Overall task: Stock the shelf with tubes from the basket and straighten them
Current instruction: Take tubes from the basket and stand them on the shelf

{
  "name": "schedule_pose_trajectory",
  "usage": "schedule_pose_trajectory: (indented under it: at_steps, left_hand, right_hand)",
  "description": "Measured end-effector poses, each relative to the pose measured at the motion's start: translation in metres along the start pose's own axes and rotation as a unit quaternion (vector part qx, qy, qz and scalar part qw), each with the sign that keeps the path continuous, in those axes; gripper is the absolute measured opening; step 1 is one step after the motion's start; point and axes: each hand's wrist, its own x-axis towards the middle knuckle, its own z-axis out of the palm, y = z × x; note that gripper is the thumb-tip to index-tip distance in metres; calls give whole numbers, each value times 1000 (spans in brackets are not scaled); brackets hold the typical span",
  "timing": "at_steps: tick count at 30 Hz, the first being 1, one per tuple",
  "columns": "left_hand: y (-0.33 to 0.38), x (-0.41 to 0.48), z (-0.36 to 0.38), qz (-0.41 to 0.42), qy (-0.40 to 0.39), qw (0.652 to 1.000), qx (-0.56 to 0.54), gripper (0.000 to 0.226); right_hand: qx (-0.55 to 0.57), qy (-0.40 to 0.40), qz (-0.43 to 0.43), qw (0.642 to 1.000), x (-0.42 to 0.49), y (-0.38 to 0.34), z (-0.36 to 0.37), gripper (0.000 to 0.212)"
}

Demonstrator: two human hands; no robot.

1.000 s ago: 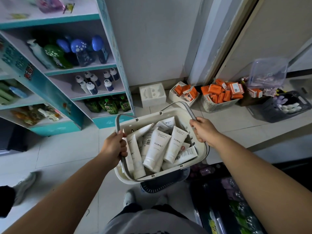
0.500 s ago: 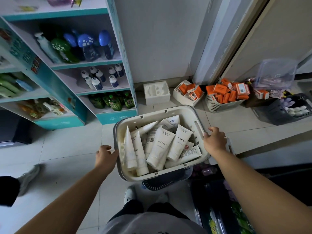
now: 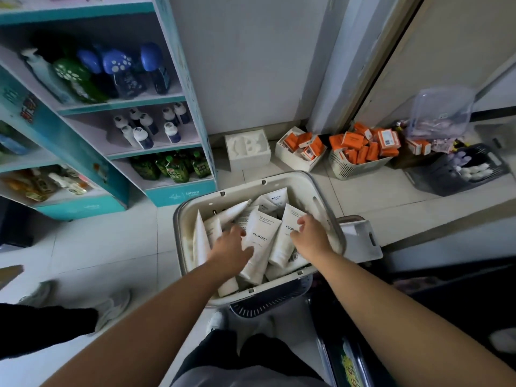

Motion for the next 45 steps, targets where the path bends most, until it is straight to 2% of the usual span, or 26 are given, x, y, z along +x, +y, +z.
schedule_pose_trajectory:
  at_steps: [2, 5, 9, 11, 14, 18, 20, 22, 25, 29, 35, 42, 45]
  left_hand:
    - [2, 9, 14, -33, -46, 998, -14, 60]
    - [2, 20, 26, -45, -45, 998, -14, 70]
    - [-1, 34, 28, -70, -41, 997, -20, 69]
    - [0, 39, 27, -68, -60, 996, -25, 64]
    - [0, 42, 27, -73, -89, 992, -50, 58]
    - [-5, 44, 27, -99, -107, 981, -126, 65]
    - [-3, 45, 24, -83, -97, 981, -148, 66]
    - [0, 46, 16, -63, -94, 976, -187, 67]
    - [9, 45, -3, -18, -104, 964, -244, 73]
    - [35, 32, -27, 67, -161, 946, -274, 62]
    - [85, -1, -40, 166, -244, 914, -280, 49]
    - [137, -52, -21, 243, -344, 871, -252, 53]
    - [159, -85, -9, 256, -380, 850, -261, 53]
  right_hand:
    - [22, -53, 86, 995, 4, 2, 14, 48]
    - [82, -81, 167, 979, 8, 5, 31, 65]
    - [184, -45, 263, 946, 13, -2, 44, 64]
    - [181, -28, 281, 942, 14, 0, 49, 58]
    - [164, -39, 280, 945, 16, 10, 59, 46]
    - [145, -46, 278, 949, 3, 2, 54, 49]
    - [185, -32, 252, 949, -1, 1, 49, 46]
    - [240, -17, 222, 945, -8, -2, 42, 49]
    - [342, 18, 193, 919, -24, -6, 22, 59]
    - [426, 62, 150, 890, -57, -12, -10, 62]
    - [484, 137, 101, 858, -118, -3, -46, 63]
    - [502, 228, 89, 829, -212, 28, -79, 78]
    - [485, 266, 85, 829, -257, 36, -93, 76]
